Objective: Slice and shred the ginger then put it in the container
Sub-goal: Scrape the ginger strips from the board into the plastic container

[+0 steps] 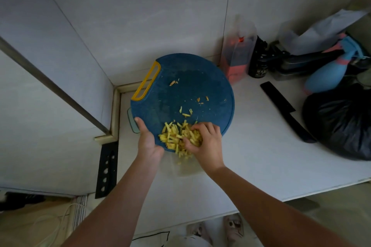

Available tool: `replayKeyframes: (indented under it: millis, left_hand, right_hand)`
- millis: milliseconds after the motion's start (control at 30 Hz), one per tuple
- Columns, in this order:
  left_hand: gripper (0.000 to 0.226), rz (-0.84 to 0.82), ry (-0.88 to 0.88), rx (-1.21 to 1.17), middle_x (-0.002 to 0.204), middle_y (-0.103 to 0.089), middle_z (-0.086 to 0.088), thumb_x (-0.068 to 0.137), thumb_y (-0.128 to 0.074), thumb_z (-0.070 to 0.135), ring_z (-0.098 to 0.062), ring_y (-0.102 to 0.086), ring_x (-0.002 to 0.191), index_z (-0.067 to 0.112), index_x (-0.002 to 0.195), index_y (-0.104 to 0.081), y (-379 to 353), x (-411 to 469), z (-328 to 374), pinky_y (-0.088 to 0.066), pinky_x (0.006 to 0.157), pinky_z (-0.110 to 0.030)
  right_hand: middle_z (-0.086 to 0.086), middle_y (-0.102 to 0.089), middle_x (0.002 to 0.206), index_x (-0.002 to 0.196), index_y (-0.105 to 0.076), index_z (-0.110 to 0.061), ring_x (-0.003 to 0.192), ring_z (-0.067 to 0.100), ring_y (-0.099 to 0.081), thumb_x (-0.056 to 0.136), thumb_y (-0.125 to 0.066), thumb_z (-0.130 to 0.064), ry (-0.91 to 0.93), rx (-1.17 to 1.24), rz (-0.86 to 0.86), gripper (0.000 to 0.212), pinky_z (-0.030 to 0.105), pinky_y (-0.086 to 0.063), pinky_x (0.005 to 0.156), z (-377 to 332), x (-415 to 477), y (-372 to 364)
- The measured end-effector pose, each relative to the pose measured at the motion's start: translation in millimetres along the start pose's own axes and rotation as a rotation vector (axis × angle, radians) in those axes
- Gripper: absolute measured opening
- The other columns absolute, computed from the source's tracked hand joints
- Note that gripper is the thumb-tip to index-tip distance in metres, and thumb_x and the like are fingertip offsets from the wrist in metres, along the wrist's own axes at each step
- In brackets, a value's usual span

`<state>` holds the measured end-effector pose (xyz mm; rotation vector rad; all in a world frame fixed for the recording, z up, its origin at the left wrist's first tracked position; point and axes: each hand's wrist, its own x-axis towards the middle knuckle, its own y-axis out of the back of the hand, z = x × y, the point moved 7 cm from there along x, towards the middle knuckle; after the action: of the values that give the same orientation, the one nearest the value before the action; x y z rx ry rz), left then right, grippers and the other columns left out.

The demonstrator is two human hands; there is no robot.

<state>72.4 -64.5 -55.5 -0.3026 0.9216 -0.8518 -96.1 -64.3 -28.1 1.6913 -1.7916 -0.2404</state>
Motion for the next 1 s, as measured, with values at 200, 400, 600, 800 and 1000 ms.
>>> replayKeyframes:
  millis: [200,400,600,800,1000]
  left_hand:
    - [0.052,0.009,0.009,0.035,0.094,-0.069,0.001,0.091,-0.03,0.067,-0.02,-0.064,0.087,0.027,0.103,-0.06,1.3,2.1,-0.9,-0.05,0.065,-0.038]
    - [0.055,-0.045,-0.014,0.028,0.094,-0.073,0.002,0.091,-0.027,0.068,-0.018,-0.066,0.089,0.027,0.109,-0.06,-2.8,7.3,5.2,-0.052,0.065,-0.037]
    - [0.06,-0.046,-0.007,0.014,0.104,-0.071,0.001,0.09,-0.029,0.069,-0.019,-0.066,0.097,0.026,0.122,-0.057,-1.4,10.9,9.1,-0.054,0.066,-0.036]
    - [0.058,-0.085,-0.041,-0.002,0.108,-0.07,0.001,0.093,-0.026,0.065,-0.019,-0.064,0.102,0.026,0.121,-0.057,-1.6,13.7,11.5,-0.052,0.078,-0.038]
    - [0.058,-0.044,-0.013,-0.007,0.102,-0.073,0.001,0.089,-0.031,0.069,-0.021,-0.065,0.1,0.027,0.115,-0.061,7.8,17.9,12.0,-0.052,0.072,-0.04]
  right_hand:
    - [-0.002,-0.058,0.1,0.1,-0.06,-0.024,0.094,0.014,-0.044,0.078,-0.064,-0.048,0.063,-0.04,0.055,0.033,0.02,-0.036,0.083,-2.4,-16.6,-1.6]
    - [-0.004,-0.054,0.107,0.105,-0.053,-0.026,0.1,0.015,-0.045,0.081,-0.063,-0.043,0.099,-0.035,-0.056,0.031,0.024,-0.04,0.088,-6.3,-22.9,-3.1]
    - [-0.003,-0.047,0.125,0.116,-0.056,-0.017,0.118,0.016,-0.045,0.086,-0.059,-0.04,0.235,-0.03,-0.31,0.037,0.025,-0.038,0.101,-3.0,-48.3,-6.3]
    - [0.002,-0.063,0.104,0.1,-0.071,-0.009,0.1,0.012,-0.056,0.097,-0.053,-0.026,0.246,0.084,-0.167,0.026,0.017,-0.043,0.092,-19.1,-27.8,29.6]
    - [0.003,-0.049,0.116,0.126,-0.054,-0.012,0.088,0.012,-0.057,0.083,-0.074,-0.037,-0.398,-0.255,-0.389,0.054,0.017,-0.046,0.076,58.1,-0.2,64.3]
